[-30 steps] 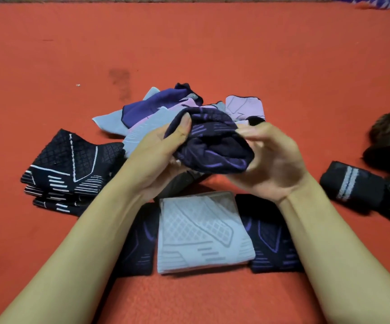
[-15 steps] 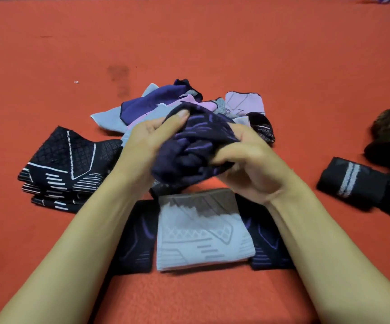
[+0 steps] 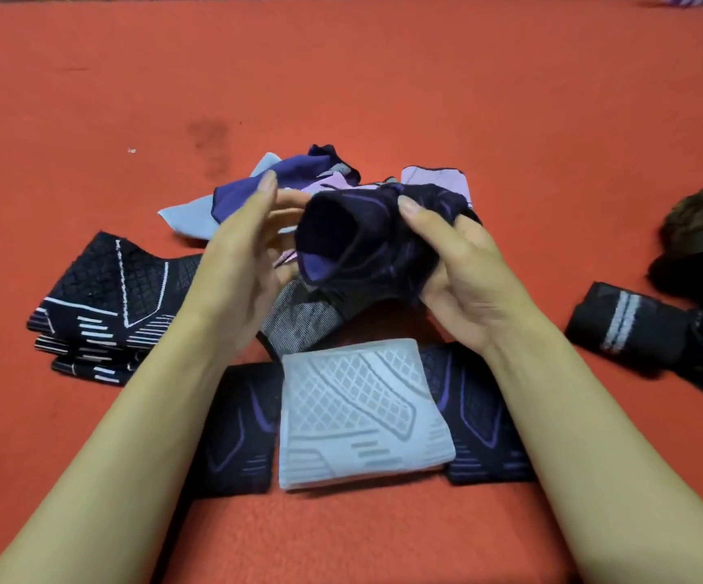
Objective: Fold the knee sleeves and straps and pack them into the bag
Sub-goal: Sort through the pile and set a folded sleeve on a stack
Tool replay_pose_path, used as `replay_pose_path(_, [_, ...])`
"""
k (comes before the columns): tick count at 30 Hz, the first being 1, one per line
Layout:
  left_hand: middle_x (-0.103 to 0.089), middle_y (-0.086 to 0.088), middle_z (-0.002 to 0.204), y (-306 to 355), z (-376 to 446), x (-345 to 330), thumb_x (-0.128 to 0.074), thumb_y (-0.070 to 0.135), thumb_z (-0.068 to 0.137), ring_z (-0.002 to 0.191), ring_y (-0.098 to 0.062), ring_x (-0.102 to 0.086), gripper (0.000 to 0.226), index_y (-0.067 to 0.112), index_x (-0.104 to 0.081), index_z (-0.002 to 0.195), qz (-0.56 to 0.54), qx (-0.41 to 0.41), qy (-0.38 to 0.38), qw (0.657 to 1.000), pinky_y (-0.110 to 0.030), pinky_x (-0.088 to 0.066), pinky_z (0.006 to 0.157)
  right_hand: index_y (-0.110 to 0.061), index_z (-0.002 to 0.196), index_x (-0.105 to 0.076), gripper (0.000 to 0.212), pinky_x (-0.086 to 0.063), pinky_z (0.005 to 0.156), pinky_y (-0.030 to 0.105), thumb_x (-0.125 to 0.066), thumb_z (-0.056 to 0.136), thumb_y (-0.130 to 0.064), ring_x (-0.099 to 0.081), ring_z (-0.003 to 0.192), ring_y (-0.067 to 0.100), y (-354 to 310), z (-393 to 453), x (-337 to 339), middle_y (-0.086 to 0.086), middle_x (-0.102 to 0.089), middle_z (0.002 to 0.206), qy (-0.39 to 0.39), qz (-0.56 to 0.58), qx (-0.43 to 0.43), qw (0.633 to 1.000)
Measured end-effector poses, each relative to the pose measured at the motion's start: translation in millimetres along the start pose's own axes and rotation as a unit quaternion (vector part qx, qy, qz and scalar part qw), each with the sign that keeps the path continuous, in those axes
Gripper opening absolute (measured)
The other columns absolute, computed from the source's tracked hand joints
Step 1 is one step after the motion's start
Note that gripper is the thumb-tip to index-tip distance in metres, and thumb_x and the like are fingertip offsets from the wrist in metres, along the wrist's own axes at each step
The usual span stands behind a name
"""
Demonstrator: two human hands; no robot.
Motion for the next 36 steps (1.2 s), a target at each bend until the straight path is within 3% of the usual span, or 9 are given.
replay_pose_path(6, [-0.067, 0.016, 0.093, 23, -7, 17, -0.054, 0.058, 0.098, 0.084, 0.003, -0.059, 0.032, 0.030, -0.063, 0.088, 0.303, -0.142, 0.104, 0.937, -0.021, -0.043, 0.079, -0.004, 0.122, -0.071, 0.027, -0.056, 0.101, 0.048, -0.060, 0.105, -0.022, -0.070, 0.116, 0.030, -3, 4, 12, 0.018, -0.074, 0.121, 0.044, -0.037, 0.013, 0.998])
replay_pose_path(10, [-0.053, -0.001, 0.071, 13, -5, 11, -0.049, 0.073, 0.092, 0.072, -0.009, -0.047, 0.073, 0.004, -0.059, 0.070, 0.296, -0.110, 0.048, 0.948, -0.032, -0.039, 0.074, -0.005, 0.117, -0.073, 0.026, -0.053, 0.104, 0.052, -0.058, 0.106, -0.024, -0.069, 0.117, 0.031, -3, 4, 12, 0.018, -0.074, 0.121, 0.037, -0.037, 0.013, 0.999])
replay_pose_path(13, [-0.053, 0.009, 0.069, 7, -7, -1, -0.060, 0.062, 0.093, 0.070, -0.010, -0.049, 0.059, 0.010, -0.058, 0.065, 0.329, -0.118, -0.004, 0.937, -0.026, -0.041, 0.071, -0.004, 0.119, -0.071, 0.027, -0.051, 0.108, 0.053, -0.056, 0.107, -0.023, -0.068, 0.121, 0.032, 1, 4, 12, 0.018, -0.073, 0.123, 0.027, -0.037, 0.008, 0.999])
replay_pose_path(16, [-0.074, -0.013, 0.096, 4, -5, 5, -0.068, 0.056, 0.092, 0.085, -0.026, -0.064, 0.048, 0.009, -0.079, 0.094, 0.289, -0.107, 0.005, 0.951, -0.050, -0.054, 0.087, -0.003, 0.119, -0.071, 0.026, -0.051, 0.107, 0.057, -0.057, 0.106, -0.021, -0.069, 0.118, 0.033, 0, 5, 16, 0.020, -0.073, 0.122, 0.039, -0.047, 0.015, 0.998])
replay_pose_path(19, [-0.068, -0.016, 0.086, 9, -1, 25, -0.070, 0.054, 0.094, 0.078, -0.018, -0.053, 0.050, 0.004, -0.077, 0.096, 0.202, -0.086, 0.063, 0.974, -0.040, -0.046, 0.075, 0.001, 0.119, -0.071, 0.027, -0.052, 0.102, 0.065, -0.066, 0.101, -0.018, -0.071, 0.110, 0.035, -8, 10, 39, 0.025, -0.073, 0.119, 0.111, -0.071, 0.044, 0.990])
replay_pose_path(25, [-0.056, -0.014, 0.103, 17, 1, 36, -0.076, 0.059, 0.087, 0.086, -0.031, -0.051, 0.079, -0.015, -0.062, 0.108, 0.110, -0.099, 0.089, 0.985, -0.050, -0.046, 0.077, 0.003, 0.123, -0.069, 0.040, -0.052, 0.103, 0.062, -0.069, 0.096, -0.027, -0.070, 0.114, 0.041, -28, 12, 60, 0.022, -0.074, 0.118, 0.146, -0.101, 0.094, 0.980])
replay_pose_path(28, [-0.061, -0.010, 0.097, 23, -4, 30, -0.075, 0.059, 0.089, 0.091, -0.032, -0.057, 0.059, 0.000, -0.076, 0.099, 0.098, -0.120, 0.083, 0.984, -0.055, -0.051, 0.089, -0.004, 0.111, -0.076, 0.029, -0.059, 0.095, 0.051, -0.064, 0.102, -0.029, -0.074, 0.104, 0.033, -32, 10, 68, 0.015, -0.078, 0.109, 0.167, -0.120, 0.101, 0.973])
replay_pose_path(31, [-0.074, 0.015, 0.100, 32, -7, 25, -0.066, 0.050, 0.098, 0.125, -0.027, -0.062, 0.026, 0.033, -0.084, 0.092, 0.128, -0.151, 0.081, 0.977, -0.052, -0.044, 0.115, -0.009, 0.090, -0.079, 0.034, -0.057, 0.078, 0.035, -0.068, 0.099, -0.041, -0.071, 0.083, 0.019, -32, 6, 74, 0.011, -0.079, 0.095, 0.201, -0.131, 0.086, 0.967])
replay_pose_path(36, [-0.077, 0.011, 0.082, 36, -14, 18, -0.059, 0.034, 0.105, 0.079, -0.005, -0.068, 0.034, 0.030, -0.084, 0.082, 0.115, -0.161, 0.094, 0.976, -0.024, -0.054, 0.078, -0.019, 0.064, -0.073, 0.044, -0.053, 0.067, 0.031, -0.070, 0.095, -0.049, -0.067, 0.068, 0.015, -32, 2, 71, 0.001, -0.073, 0.075, 0.212, -0.101, 0.060, 0.970])
Point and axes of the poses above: each hand's wrist, its own z-axis towards the middle knuckle, its own x-axis out of the back of the hand, y = z × x, the point moved 9 cm from there along z, towards the middle knuckle
